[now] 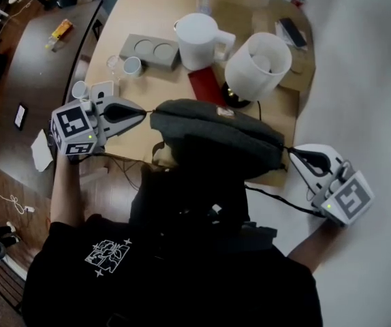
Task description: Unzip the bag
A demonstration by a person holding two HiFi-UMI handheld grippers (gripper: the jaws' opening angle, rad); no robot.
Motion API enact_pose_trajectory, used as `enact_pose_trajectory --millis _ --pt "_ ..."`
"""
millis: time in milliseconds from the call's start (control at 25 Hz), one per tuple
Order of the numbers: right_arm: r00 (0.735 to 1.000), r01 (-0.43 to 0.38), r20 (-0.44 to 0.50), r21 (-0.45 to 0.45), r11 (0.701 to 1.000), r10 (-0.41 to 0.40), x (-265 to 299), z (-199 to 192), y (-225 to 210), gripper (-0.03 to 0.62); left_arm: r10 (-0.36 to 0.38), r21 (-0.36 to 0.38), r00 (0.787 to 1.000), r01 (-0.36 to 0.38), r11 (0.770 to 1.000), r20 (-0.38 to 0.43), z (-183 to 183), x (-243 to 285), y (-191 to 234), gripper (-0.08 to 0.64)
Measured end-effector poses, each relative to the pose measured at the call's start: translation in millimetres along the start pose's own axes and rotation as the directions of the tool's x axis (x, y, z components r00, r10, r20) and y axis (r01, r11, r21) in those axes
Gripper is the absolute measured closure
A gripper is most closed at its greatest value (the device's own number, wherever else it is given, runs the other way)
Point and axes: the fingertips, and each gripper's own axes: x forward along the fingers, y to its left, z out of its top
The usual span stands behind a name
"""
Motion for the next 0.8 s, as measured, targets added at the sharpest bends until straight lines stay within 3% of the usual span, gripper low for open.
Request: enact_pose_trajectory --millis 240,520,640,800 --pt "0.999 0.026 -0.031 0.076 0.997 -0.024 -3.0 -28.5 -2.1 0.581 0.004 -0.005 1.0 -0.004 1.0 -0.012 -2.5 -0.4 -0.2 0.561" --pt "0.99 0.069 -0.13 0.06 0.996 -0.061 -13.4 -37.9 -1.8 0.581 -0.001 0.012 1.0 0.001 1.0 0.003 1.3 1.1 -6.1 0.561" --pt "0.979 0.047 -0.2 0.051 0.998 -0.036 6.7 -60.0 1.5 0.583 0.043 0.042 0.998 -0.041 0.998 -0.044 -9.2 1.3 -0.6 0.561" --pt "0.975 0.076 -0.215 0.067 0.995 -0.06 16.6 -83.1 -1.1 0.583 0.083 0.097 0.988 -0.071 0.993 -0.129 -21.3 8.3 -2.3 0.563"
